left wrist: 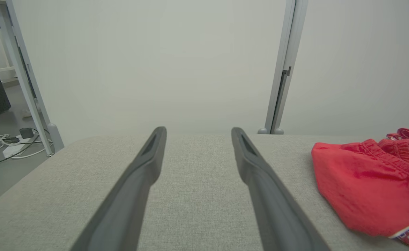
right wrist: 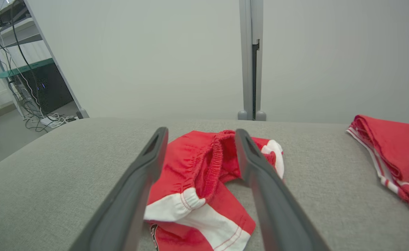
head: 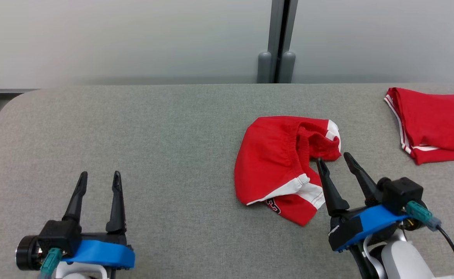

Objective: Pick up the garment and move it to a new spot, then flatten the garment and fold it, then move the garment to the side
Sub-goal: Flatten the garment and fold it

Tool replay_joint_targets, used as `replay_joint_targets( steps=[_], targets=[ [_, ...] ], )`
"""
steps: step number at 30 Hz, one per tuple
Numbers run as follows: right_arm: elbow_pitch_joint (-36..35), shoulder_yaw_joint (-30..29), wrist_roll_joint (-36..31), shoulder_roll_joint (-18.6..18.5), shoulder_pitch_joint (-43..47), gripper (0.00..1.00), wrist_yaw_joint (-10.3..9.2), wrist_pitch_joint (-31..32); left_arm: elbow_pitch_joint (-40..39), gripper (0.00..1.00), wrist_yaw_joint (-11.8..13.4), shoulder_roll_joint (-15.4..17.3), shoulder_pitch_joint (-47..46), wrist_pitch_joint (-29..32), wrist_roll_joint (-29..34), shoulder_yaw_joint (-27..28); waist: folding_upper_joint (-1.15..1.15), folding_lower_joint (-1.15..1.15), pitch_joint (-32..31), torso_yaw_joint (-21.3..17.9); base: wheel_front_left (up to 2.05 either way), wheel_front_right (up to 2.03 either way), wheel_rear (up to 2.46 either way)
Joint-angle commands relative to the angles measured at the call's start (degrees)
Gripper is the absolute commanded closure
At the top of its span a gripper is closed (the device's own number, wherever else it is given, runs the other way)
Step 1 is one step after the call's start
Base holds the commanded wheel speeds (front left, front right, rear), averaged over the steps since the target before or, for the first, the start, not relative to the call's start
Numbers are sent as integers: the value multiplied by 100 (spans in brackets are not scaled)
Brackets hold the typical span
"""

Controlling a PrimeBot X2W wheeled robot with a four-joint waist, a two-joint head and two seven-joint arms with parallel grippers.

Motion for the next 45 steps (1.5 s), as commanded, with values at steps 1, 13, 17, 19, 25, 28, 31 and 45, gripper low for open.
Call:
replay_joint_targets(
  steps=[1,13,17,19,25,28,31,45],
  targets=[
    [232,40,28,-5,-198,0,1,40,4,0,-50,-19,-141,-24,60,-8,0,0,88,98,0,0,0],
    [1838,118,331,-8,-657,0,1,-341,57,0,-181,-165,-433,-24,178,1,0,0,366,383,0,0,0],
    [2235,278,891,-7,-774,0,2,-533,68,0,-217,-193,-454,-24,215,57,0,0,419,403,0,0,0],
    [2439,404,971,-7,-839,0,1,-624,77,0,-237,-218,-460,-24,250,66,0,0,444,411,0,0,0],
    [2857,747,1270,-9,-1145,100,1,-832,120,0,-284,-285,-567,-24,310,79,0,0,492,453,0,0,0],
    [2937,676,1266,-13,-1211,100,1,-887,124,0,-306,-313,-565,-24,342,109,0,0,490,455,0,0,0],
    [2936,405,1024,-13,-1298,100,1,-921,120,0,-322,-325,-516,-24,360,163,0,0,473,433,0,0,0],
    [1765,-484,-471,-217,-1527,100,1,-764,193,0,-415,-459,-475,-24,441,202,0,0,350,445,0,0,0]
  ],
)
